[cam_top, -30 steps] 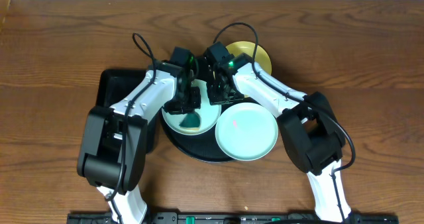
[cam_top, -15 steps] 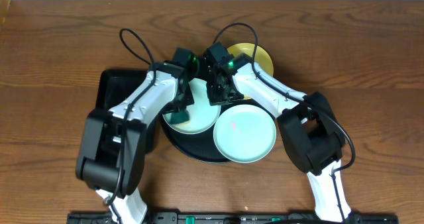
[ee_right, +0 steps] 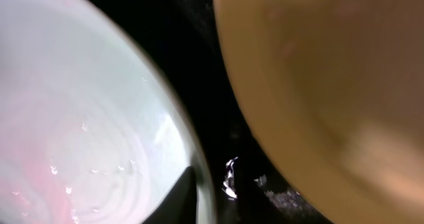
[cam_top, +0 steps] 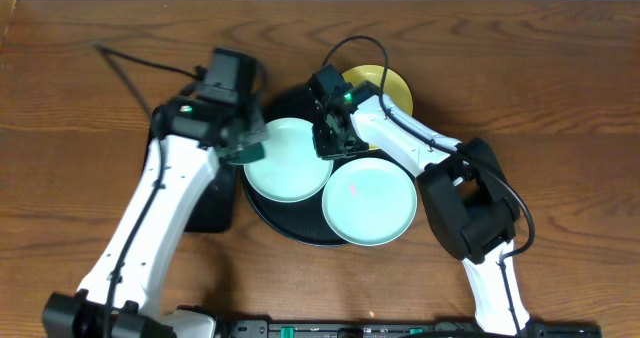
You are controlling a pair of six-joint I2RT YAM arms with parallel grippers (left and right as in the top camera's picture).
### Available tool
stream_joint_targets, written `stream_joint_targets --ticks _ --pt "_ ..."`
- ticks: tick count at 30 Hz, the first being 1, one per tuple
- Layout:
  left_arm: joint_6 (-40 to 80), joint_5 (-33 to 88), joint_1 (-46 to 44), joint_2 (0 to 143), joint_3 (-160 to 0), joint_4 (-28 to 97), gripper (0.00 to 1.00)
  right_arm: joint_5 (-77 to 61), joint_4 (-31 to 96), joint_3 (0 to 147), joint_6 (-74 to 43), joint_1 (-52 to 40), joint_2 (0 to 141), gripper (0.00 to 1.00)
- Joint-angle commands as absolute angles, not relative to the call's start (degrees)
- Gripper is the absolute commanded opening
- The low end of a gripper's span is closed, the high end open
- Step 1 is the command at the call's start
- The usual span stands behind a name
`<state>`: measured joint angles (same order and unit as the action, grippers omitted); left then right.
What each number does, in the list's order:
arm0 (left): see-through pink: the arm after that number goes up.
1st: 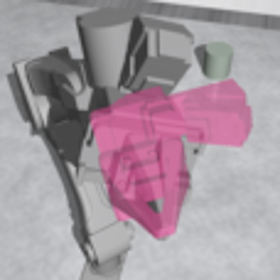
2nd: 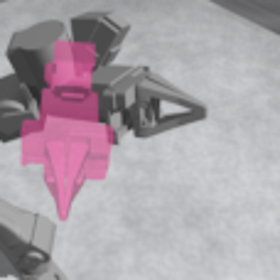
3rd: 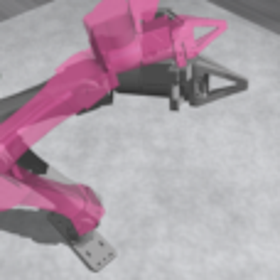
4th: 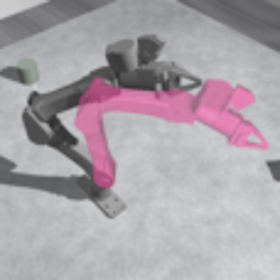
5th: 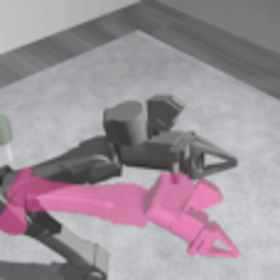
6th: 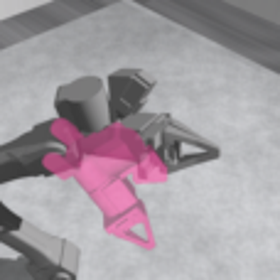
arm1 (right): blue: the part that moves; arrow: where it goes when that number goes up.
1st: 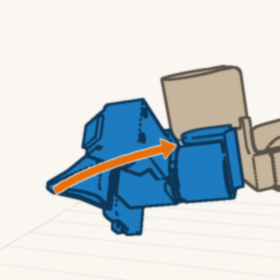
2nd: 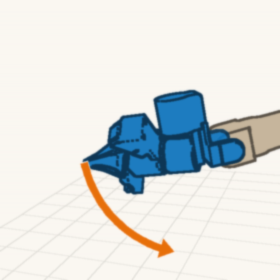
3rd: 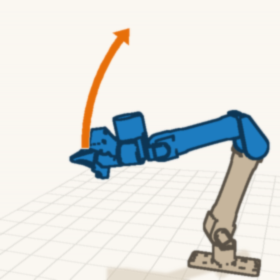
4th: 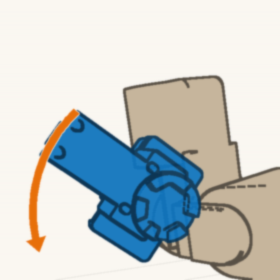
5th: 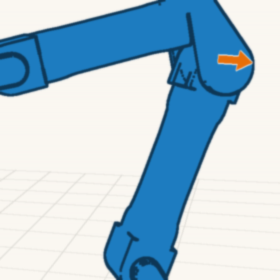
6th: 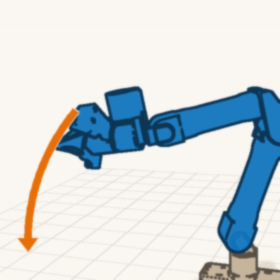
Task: Clean dirty plates on tray and stack at the side
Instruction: 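Lift the sponge with the left gripper back over the black dish, then lift the mint plate with the right gripper off the tray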
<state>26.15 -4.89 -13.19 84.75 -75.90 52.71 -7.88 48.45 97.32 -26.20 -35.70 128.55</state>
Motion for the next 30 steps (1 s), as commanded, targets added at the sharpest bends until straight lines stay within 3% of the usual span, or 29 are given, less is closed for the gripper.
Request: stream_joint_targets --ticks 1,3,4,15,30 --pt "23.55 -5.58 -8.23 84.58 -76.77 53.74 0.07 -7.81 48.6 97.36 -26.09 -36.1 131.39 0.2" --pt "23.55 -5.58 -4.71 85.12 -76.73 53.93 0.08 -8.45 48.62 97.36 -26.09 -36.07 131.44 0.02" --pt "23.55 -5.58 -3.49 85.36 -76.73 53.93 0.07 -8.47 48.62 97.38 -26.09 -36.07 131.44 0.01" --pt "22.72 -5.56 1.87 85.52 -76.73 54.0 0.08 -9.61 50.83 101.78 -21.28 -36.18 126.93 0.01" --pt "22.72 -5.56 1.87 85.52 -76.73 53.98 0.08 26.85 51.64 102.74 -12.25 -43.46 114.19 0.01"
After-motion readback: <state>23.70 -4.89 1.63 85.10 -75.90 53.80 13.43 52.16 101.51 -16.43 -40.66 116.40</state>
